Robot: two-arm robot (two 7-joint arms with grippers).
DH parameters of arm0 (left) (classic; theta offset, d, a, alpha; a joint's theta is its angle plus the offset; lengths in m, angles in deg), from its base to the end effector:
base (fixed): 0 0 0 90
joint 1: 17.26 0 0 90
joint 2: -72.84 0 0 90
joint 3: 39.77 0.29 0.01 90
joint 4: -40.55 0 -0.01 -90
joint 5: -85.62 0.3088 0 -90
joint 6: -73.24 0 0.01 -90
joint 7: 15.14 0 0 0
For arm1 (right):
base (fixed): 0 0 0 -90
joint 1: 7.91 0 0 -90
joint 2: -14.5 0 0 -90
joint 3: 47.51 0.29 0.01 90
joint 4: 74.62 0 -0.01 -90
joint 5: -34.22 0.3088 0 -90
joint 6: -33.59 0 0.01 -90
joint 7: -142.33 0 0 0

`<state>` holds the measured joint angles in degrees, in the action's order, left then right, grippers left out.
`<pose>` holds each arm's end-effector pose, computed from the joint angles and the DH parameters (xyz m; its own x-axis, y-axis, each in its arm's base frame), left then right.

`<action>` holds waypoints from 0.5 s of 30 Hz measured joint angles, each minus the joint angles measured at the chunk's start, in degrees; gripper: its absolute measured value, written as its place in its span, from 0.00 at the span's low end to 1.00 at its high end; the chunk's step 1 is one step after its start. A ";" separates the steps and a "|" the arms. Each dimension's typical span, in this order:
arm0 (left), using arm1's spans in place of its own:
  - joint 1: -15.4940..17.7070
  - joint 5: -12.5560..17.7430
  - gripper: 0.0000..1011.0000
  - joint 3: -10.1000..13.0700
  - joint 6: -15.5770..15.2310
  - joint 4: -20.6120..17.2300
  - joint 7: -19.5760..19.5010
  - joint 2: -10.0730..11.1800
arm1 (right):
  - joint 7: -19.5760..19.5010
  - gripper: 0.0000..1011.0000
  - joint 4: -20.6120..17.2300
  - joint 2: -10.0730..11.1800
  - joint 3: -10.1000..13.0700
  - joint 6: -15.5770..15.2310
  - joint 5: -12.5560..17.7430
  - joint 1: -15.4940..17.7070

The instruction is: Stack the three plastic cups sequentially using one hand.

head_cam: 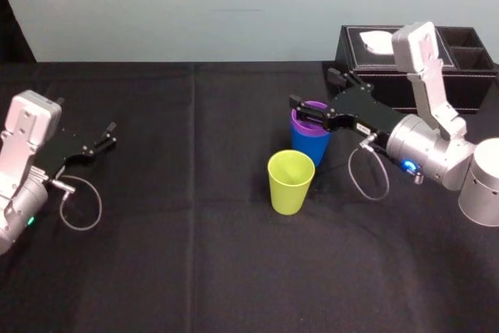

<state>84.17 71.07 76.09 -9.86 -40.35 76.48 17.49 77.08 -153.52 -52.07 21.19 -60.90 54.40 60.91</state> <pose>0.3581 0.0827 -0.3023 0.2922 0.8803 0.3738 -0.9553 0.2872 0.0704 0.4153 -0.0368 -0.2450 0.6271 -0.7708 0.1127 0.7789 0.6190 -0.1005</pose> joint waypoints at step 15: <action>0.00 0.00 1.00 0.00 0.00 0.00 0.00 0.00 | 1.00 0.99 -9.07 4.77 2.61 -2.16 2.64 6.29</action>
<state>84.17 71.07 76.09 -9.86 -40.35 76.49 17.49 78.08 -162.59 -47.30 23.80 -63.06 57.04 67.19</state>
